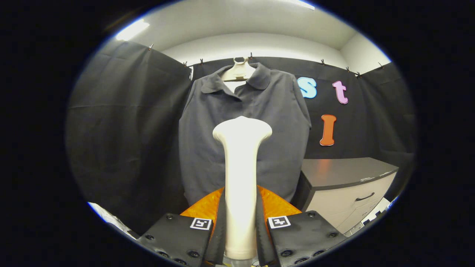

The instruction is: Iron the clothes twice with a garment steamer, once on the left side and once on the right side.

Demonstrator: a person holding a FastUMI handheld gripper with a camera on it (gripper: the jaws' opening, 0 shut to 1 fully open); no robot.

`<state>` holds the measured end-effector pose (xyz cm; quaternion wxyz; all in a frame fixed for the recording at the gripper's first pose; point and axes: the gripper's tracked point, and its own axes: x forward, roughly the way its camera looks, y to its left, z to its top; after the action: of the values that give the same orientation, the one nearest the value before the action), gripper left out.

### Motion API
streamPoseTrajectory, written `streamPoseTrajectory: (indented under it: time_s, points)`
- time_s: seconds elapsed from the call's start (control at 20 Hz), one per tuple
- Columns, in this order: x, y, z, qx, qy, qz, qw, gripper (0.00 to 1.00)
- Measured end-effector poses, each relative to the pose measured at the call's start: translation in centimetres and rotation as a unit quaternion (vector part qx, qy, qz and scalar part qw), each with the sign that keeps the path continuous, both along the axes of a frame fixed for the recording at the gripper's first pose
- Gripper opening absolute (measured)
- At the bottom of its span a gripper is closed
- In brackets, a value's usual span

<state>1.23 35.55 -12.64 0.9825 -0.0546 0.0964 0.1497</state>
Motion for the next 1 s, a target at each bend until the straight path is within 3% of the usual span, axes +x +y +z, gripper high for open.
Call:
streamPoseTrajectory:
  time_s: [0.45, 1.0]
  points:
    - [-1.1, -7.1, 6.4, 0.006, -0.055, -0.058, 0.997, 0.41]
    - [-1.5, -11.5, 10.4, 0.030, -0.094, -0.095, 0.991, 0.42]
